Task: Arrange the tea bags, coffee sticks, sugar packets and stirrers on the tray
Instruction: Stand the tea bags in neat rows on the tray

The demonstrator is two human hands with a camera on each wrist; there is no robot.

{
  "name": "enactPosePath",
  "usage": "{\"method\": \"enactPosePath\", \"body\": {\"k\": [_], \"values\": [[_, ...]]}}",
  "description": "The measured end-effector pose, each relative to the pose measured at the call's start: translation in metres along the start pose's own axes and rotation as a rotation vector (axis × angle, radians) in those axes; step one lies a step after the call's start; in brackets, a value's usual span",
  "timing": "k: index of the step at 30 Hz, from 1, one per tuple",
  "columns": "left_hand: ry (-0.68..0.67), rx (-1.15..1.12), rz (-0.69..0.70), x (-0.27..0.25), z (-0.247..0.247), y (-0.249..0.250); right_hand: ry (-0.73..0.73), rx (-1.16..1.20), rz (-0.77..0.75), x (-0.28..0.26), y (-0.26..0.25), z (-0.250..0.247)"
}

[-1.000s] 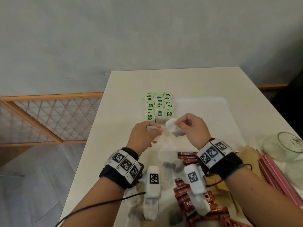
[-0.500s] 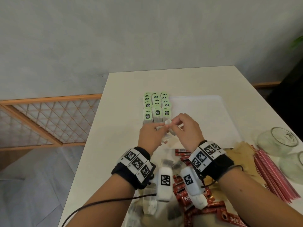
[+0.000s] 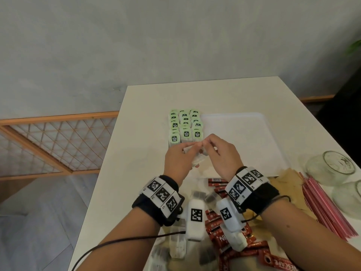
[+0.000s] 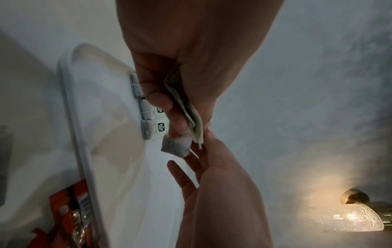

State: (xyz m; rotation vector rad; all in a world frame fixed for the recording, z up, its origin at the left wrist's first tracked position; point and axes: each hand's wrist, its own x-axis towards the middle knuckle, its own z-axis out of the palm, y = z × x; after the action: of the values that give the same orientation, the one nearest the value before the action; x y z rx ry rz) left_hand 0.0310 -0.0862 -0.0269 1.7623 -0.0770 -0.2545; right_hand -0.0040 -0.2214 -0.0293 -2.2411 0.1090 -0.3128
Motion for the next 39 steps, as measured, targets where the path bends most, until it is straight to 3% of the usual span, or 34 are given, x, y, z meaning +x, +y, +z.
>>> {"method": "enactPosePath", "body": {"k": [6,9,15,19,26,30,35,39], "values": [[0.049,0.071,-0.011,0.016,-0.007,0.0,-0.086,-0.105,-0.039,0.004,0.0,0.002],[-0.025,0.158,-0.022,0.023,-0.015,-0.005,-0.073,-0.081,-0.033,0.016,0.004,-0.001],[-0.158,0.284,-0.055,0.027,-0.033,-0.013,-0.317,-0.022,0.079,0.041,0.018,0.014],[-0.112,0.187,-0.224,0.032,-0.053,-0.024,-0.355,-0.142,0.16,0.065,0.025,0.023],[-0.124,-0.198,-0.309,0.038,-0.074,-0.022,-0.248,-0.225,0.129,0.1,0.017,0.042],[-0.127,-0.261,-0.315,0.038,-0.077,-0.026,-0.259,-0.265,0.119,0.106,0.014,0.046],[-0.142,-0.275,-0.3,0.033,-0.07,-0.024,-0.206,-0.147,0.078,0.091,0.014,0.034],[-0.138,-0.332,-0.309,0.029,-0.061,-0.015,-0.315,0.043,-0.075,0.063,0.007,0.015]]}}
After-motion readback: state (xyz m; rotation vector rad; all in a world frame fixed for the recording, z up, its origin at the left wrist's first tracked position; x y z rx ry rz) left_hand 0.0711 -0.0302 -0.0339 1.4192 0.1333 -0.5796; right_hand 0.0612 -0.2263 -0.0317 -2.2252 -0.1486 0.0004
